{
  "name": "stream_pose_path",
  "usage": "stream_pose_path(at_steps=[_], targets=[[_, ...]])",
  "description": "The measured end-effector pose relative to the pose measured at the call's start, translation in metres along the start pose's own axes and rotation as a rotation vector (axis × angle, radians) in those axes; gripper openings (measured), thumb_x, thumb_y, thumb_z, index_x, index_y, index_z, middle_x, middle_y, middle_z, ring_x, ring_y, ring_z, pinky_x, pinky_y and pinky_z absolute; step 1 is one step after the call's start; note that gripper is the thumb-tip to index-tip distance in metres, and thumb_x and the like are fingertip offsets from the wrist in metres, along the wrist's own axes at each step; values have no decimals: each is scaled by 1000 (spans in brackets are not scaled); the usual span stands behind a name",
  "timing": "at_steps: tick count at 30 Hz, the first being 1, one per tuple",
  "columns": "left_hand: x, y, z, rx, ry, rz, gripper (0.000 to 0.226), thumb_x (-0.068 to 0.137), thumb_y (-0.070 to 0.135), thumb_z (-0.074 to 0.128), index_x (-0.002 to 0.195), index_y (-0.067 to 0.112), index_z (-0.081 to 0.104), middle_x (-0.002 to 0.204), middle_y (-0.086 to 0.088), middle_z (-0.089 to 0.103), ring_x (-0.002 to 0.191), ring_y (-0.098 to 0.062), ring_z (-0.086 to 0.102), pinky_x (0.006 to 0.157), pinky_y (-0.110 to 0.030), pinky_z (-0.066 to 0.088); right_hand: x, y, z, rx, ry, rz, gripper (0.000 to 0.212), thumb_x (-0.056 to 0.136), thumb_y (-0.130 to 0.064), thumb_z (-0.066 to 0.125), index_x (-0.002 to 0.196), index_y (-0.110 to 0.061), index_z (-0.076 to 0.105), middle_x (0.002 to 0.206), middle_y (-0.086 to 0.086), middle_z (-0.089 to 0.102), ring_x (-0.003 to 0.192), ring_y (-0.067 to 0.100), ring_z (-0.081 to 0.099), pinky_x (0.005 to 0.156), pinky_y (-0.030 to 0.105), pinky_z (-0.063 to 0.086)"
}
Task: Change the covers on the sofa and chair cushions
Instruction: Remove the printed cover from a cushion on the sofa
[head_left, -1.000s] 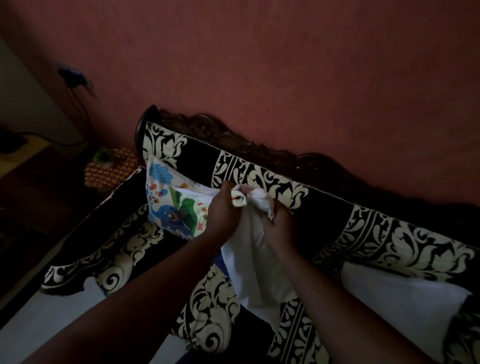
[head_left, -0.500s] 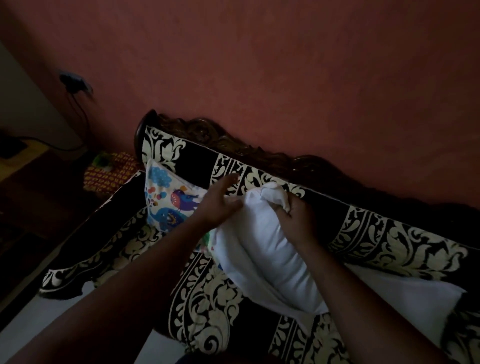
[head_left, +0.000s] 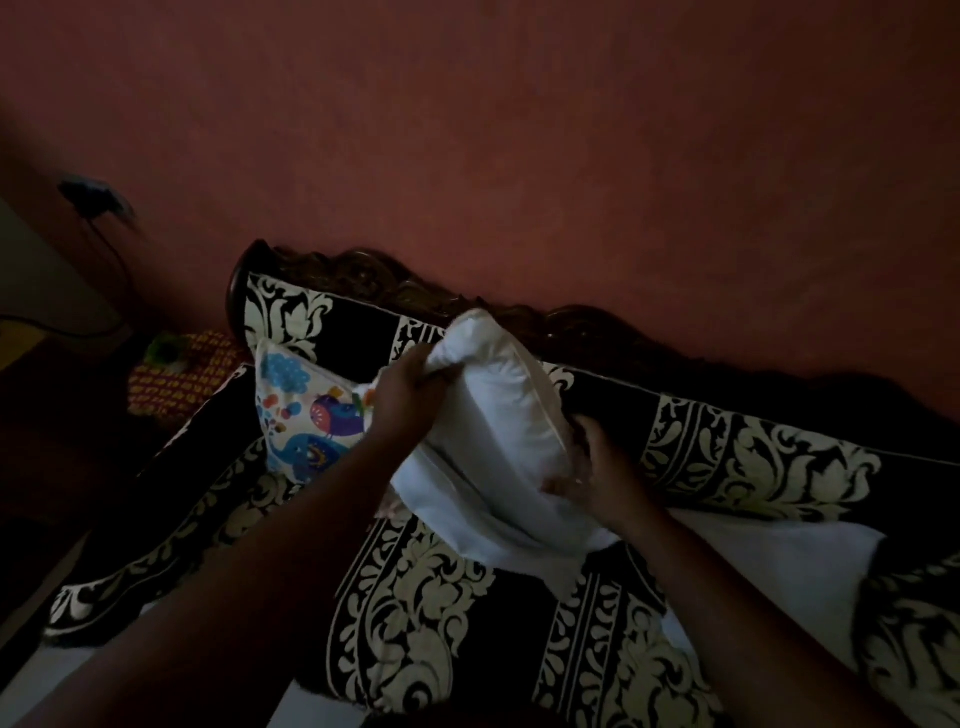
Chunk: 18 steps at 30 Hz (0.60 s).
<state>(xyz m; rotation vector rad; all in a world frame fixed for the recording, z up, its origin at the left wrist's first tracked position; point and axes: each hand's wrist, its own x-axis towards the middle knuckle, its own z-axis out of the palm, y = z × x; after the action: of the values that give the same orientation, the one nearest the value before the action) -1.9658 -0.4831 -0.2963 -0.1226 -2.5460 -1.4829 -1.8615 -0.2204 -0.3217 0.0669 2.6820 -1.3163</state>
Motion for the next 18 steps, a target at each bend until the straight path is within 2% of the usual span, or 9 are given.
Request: stream_pose_path(at_steps=[3,5,7,11,13,15,16,18], targets=[[9,11,-5,-26,39,12,8,91,27,73,93,26,65,82,10,66,85,-16,66,73,-31,47,-4,20,15,-213,-47,107,104,65,-68,82,148,-22,39,142,-3,52,129,19,51,101,34,45],[12,17,0,-32,2,9,12,90,31,71,98,22,69,88,7,70,88,-16,67,77,-34,51,3,19,25,-296,-1,153,85,74,-67,75,141,-23,45,136,2,59,121,27,59,96,40,51],[12,20,5,-11,-47,-8,22,90,36,68,105,21,70,94,3,73,92,-18,68,80,-37,54,11,15,33,-364,40,162,61,86,-53,67,133,-18,51,128,10,65,114,33,62,90,42,53],[20,29,5,102,-32,47,27,92,35,67,110,15,70,99,-6,74,97,-28,68,79,-34,48,15,14,34,-238,77,88,48,94,-39,60,135,-14,55,124,14,66,113,36,63,90,44,53],[25,32,6,240,-23,83,32,94,31,67,119,12,67,109,-11,73,105,-32,65,90,-39,46,14,14,30,-78,119,58,42,96,-34,60,133,-15,58,121,12,68,110,33,64,89,42,53],[19,30,10,276,-26,89,54,93,31,67,141,11,53,135,-12,62,125,-32,56,109,-47,39,17,9,28,110,185,77,30,96,-30,60,124,-17,62,115,7,70,107,27,65,88,41,53],[10,27,13,272,-34,95,72,91,37,69,151,10,40,149,-13,51,137,-31,47,115,-50,34,19,2,26,187,209,93,23,96,-27,60,118,-19,63,111,3,70,104,22,65,87,38,52],[-23,15,24,339,-120,162,104,85,59,68,160,9,17,167,-13,22,153,-29,24,122,-54,24,25,-10,26,289,235,105,12,95,-19,60,108,-21,60,98,-6,66,91,11,62,78,31,48]])
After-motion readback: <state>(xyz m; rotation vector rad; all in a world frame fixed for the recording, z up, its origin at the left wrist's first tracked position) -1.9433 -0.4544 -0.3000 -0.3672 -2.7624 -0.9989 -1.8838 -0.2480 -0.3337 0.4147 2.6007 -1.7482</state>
